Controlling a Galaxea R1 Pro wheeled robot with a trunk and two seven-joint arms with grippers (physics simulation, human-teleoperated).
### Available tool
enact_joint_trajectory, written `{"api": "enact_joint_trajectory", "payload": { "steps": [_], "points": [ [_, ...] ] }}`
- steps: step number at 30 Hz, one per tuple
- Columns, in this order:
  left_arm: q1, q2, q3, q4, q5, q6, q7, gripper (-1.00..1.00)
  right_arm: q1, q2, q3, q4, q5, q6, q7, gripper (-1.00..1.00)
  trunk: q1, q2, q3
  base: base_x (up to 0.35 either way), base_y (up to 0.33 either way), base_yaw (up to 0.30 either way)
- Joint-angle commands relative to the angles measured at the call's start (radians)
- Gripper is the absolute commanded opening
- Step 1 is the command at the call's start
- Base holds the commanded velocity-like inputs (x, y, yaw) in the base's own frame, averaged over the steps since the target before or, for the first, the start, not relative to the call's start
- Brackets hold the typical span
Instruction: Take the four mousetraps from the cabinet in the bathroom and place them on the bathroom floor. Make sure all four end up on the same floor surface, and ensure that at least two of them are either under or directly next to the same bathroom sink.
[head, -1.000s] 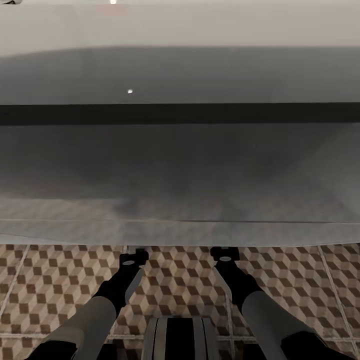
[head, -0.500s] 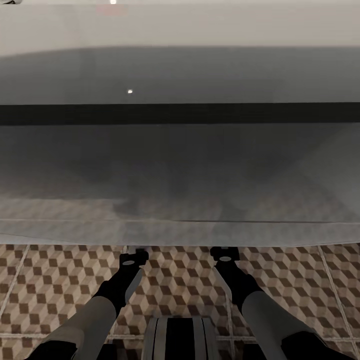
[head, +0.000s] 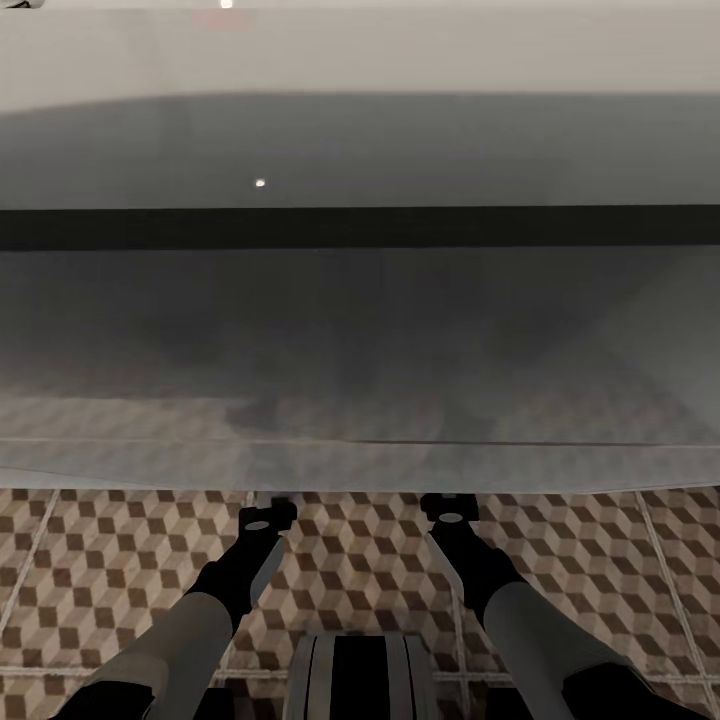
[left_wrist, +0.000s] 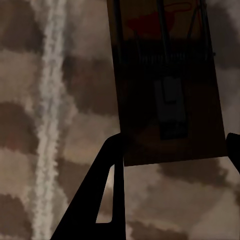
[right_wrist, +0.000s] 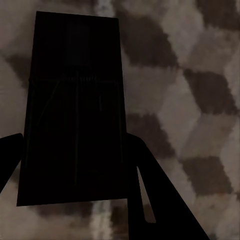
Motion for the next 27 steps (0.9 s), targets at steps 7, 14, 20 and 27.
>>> {"api": "enact_joint_trajectory", "payload": {
  "steps": [7, 14, 20, 27],
  "points": [
    [0.0, 0.001, -0.005, -0.001, 0.002, 0.007, 0.008, -1.0, 0.0, -0.001, 0.01, 0.039, -0.027, 0.005, -0.017, -1.0, 0.0, 0.0, -0.001, 0.0, 0.0, 0.0],
    [0.0, 0.002, -0.005, -0.001, 0.002, 0.007, 0.007, -1.0, 0.0, -0.001, 0.009, 0.039, -0.027, 0.009, -0.013, -1.0, 0.0, 0.0, -0.001, 0.0, 0.0, 0.0],
    [0.0, 0.005, -0.006, -0.001, 0.003, 0.006, 0.007, -1.0, -0.001, 0.011, 0.007, 0.004, -0.01, -0.003, -0.022, -1.0, 0.0, 0.0, -0.001, 0.0, 0.0, 0.0],
    [0.0, 0.005, -0.006, -0.001, 0.003, 0.006, 0.007, -1.0, -0.001, 0.021, 0.005, -0.004, -0.007, -0.031, -0.025, -1.0, 0.0, 0.0, -0.001, 0.0, 0.0, 0.0]
  ]
}}
